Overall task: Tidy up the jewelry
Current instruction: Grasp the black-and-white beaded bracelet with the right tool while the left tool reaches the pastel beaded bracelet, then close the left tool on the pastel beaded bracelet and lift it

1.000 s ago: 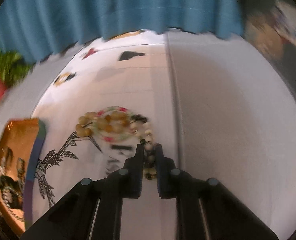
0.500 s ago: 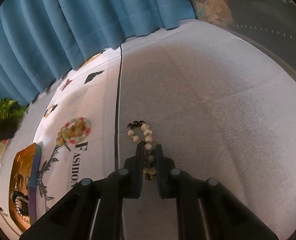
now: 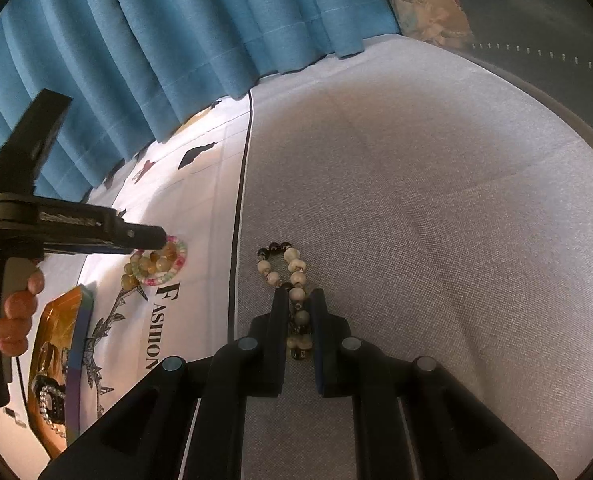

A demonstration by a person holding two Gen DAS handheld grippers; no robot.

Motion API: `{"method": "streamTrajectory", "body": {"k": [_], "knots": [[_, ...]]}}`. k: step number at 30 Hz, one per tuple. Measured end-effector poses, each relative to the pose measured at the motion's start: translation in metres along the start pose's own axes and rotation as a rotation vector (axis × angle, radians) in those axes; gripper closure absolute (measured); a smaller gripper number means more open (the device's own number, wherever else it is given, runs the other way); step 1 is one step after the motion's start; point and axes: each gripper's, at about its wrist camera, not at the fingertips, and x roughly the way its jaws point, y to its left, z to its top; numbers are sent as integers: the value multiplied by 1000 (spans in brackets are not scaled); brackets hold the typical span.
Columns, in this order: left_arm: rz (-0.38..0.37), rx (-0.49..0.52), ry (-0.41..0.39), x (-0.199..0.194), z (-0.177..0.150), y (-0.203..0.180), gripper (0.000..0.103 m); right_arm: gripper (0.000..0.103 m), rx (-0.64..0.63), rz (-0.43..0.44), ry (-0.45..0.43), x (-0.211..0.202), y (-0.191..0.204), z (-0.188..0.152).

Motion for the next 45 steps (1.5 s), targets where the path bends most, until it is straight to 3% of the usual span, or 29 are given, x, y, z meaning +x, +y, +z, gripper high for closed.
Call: {"method": "streamTrajectory", "body": {"k": [4,7,11,17,27,31,37,45], "knots": [[17,14,1,4,1,0,62,92,1,3,1,0,0,0],[3,34,6,5,0,-2,92,92,5,5,0,0,0,0],[5,67,-6,3,0,-6,98,92,2,3,-1,0,0,0],[12,75,-75,-20,-3,-7,99,92,11,16,0,-1,0,1],[-14,10,-236,-101,-42,6,99,93,4,12,-122,-47,9,15],[-6,-15,-292,-136,-79,19,99,93,-17,-9,-151,-75,17,13],[-35,-60,-307,-170,-144,39,99,93,-79,-43,-122,-110,39,-5],[-37,-122,-359,-217,-223,61,99,93,-190,-22,-155,-182,79,-41]]}}
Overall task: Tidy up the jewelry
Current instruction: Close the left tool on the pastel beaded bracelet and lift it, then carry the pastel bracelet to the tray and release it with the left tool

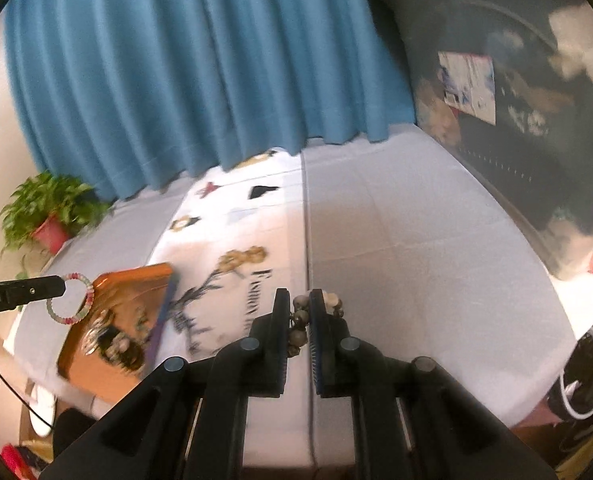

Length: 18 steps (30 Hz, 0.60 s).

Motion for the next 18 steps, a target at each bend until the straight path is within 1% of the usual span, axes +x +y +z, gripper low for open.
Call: {"method": "streamTrajectory", "body": {"k": [3,8,15,18], "knots": [[11,-20,-28,-27,-23,9,99,93,-11,40,6,-24,14,-10],[15,-47,-53,-59,-59,19,99,93,-54,75,18,-61,38,-33],[9,-68,-72,-89,-102,22,99,93,-98,121,40,-99,66,-64],[14,-74,-83,-98,-116,24,99,93,-116,138,49,-110,76,-76]]}}
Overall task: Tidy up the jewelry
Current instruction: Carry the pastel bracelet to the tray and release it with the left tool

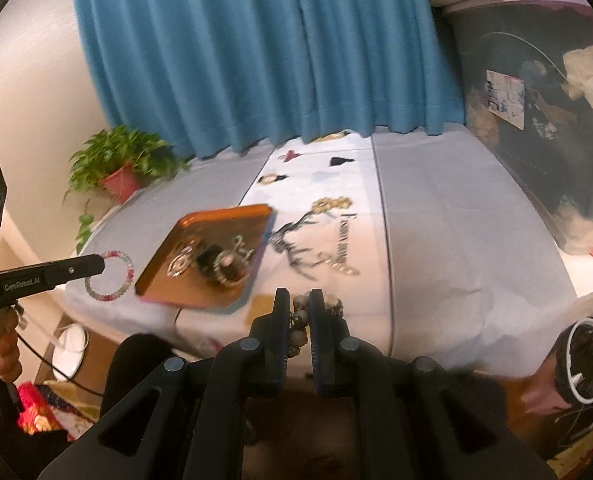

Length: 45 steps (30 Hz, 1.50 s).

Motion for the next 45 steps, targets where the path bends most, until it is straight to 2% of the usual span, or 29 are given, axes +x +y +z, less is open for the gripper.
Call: {"method": "streamTrajectory", "body": {"k": [6,21,32,39,45], "knots": [[0,-19,-8,-11,-15,5,99,93,-25,20,10,-11,17,-13],[10,-34,-24,-9,-13,16,99,93,-49,35,25,-7,24,-9],[68,-55,-12,25,19,58,99,93,-117,87,55,52,53,28],[86,-76,-8,53,46,89,99,93,-183,144,55,106,92,62],[111,-84,4,83,64,111,99,93,-213,186,78,154,117,77]]}}
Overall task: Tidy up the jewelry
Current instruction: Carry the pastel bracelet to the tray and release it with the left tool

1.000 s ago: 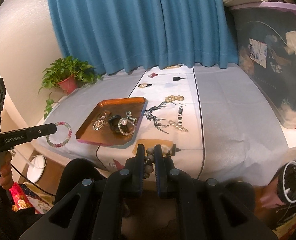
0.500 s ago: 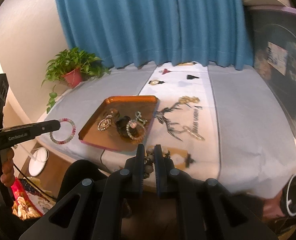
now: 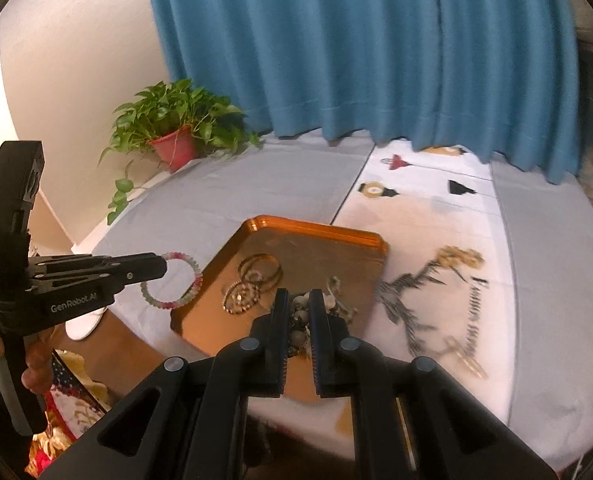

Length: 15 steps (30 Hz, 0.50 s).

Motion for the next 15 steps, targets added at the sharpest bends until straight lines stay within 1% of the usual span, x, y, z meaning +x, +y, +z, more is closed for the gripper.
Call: {"method": "streamTrajectory", "body": {"k": [8,15], "knots": [[10,-15,48,55,19,11,99,93,5,-2,50,59,-11,14],[21,-11,68,85,28,15,99,93,-1,-15,78,93,-19,17]]}}
